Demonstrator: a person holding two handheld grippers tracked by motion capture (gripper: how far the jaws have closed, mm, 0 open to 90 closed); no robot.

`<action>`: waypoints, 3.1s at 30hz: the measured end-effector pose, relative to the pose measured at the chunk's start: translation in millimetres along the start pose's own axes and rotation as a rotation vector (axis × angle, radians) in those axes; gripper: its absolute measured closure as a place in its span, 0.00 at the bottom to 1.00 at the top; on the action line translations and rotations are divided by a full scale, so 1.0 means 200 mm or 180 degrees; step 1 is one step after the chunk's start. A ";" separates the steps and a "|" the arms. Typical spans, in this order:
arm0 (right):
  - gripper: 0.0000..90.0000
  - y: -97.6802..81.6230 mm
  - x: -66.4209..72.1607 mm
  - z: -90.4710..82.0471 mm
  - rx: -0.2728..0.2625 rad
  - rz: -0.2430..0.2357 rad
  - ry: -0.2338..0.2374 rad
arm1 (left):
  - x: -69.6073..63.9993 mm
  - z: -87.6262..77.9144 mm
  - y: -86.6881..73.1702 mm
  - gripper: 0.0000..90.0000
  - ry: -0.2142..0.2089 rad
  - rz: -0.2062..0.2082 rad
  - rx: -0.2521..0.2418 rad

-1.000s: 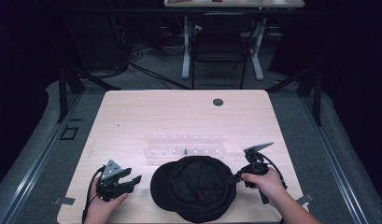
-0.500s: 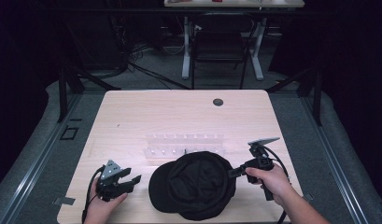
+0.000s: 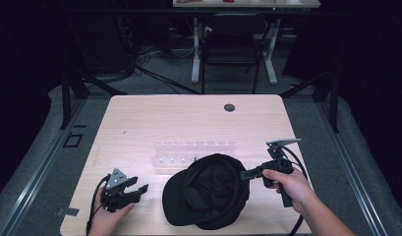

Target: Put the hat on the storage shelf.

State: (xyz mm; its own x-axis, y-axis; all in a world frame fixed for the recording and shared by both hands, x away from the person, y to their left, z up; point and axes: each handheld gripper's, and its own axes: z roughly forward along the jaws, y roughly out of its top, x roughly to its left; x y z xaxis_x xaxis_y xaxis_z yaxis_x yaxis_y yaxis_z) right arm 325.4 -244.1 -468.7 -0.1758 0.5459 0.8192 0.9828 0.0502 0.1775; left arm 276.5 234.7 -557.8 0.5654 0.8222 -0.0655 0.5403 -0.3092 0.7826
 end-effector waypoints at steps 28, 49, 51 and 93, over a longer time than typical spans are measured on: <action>0.98 0.00 0.27 -0.06 -0.0139 -0.0236 0.0449 | 0.01 0.00 0.00 0.51 0.0006 -0.0009 0.0026; 0.98 0.01 0.43 -0.23 -0.0479 -0.0461 0.0542 | 0.02 0.00 0.00 0.51 0.0024 -0.0020 0.0005; 0.98 0.02 0.44 -0.25 -0.0528 -0.0477 0.0558 | 0.01 0.00 0.00 0.51 0.0027 -0.0018 0.0012; 0.98 0.35 0.65 -0.27 -0.0908 -0.0683 0.0409 | 0.03 0.00 0.00 0.51 0.0008 0.0001 0.0017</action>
State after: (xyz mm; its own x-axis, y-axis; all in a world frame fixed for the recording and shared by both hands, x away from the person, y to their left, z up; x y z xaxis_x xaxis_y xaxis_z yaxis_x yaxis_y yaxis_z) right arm 369.3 -215.7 -320.0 -0.3993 0.4381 0.8054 0.8711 -0.0927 0.4824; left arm 279.7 238.7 -558.5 0.5638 0.8234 -0.0638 0.5435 -0.3118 0.7793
